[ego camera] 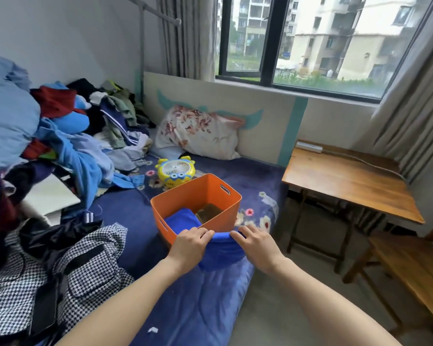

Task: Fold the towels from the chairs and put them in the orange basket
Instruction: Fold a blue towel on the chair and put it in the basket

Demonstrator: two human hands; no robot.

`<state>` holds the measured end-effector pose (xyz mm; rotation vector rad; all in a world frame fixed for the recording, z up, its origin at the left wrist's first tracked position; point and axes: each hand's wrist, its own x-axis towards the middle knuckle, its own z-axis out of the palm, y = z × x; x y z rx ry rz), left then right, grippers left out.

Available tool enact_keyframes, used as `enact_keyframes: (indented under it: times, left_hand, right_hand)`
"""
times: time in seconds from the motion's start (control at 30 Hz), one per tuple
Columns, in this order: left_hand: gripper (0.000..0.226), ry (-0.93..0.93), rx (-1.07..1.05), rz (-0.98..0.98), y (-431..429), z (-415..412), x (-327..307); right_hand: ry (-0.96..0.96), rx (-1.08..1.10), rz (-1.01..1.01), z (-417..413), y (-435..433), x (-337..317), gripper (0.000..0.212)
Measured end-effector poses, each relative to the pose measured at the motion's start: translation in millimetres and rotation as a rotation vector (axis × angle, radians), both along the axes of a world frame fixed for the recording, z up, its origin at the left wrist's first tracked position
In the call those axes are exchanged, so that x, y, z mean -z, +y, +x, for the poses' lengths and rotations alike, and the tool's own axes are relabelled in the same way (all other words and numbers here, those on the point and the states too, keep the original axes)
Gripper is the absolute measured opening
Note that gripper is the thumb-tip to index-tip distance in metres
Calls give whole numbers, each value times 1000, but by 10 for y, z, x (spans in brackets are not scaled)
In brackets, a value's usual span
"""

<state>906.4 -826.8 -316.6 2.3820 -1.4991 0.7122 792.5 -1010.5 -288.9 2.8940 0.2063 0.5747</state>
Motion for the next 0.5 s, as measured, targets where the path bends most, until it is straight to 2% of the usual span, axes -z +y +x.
enact_keyframes:
  times: [0.17,0.33,0.43,0.5]
  left_hand:
    - [32,-53,-110,30,-91,536,89]
    - [36,-51,-198,86,-428,1296,111]
    - [42,5,-298,149,-735,1799,205]
    - [38,75,-371,205,-935,2017,223]
  right_hand:
    - [2,-93,59,699,-185,113,63]
    - [24,-195,122,1649,-602,174,72]
    - [116,-260,114,2296,-924,286,75]
    - [168,-286,87,2660,-1129,316,70]
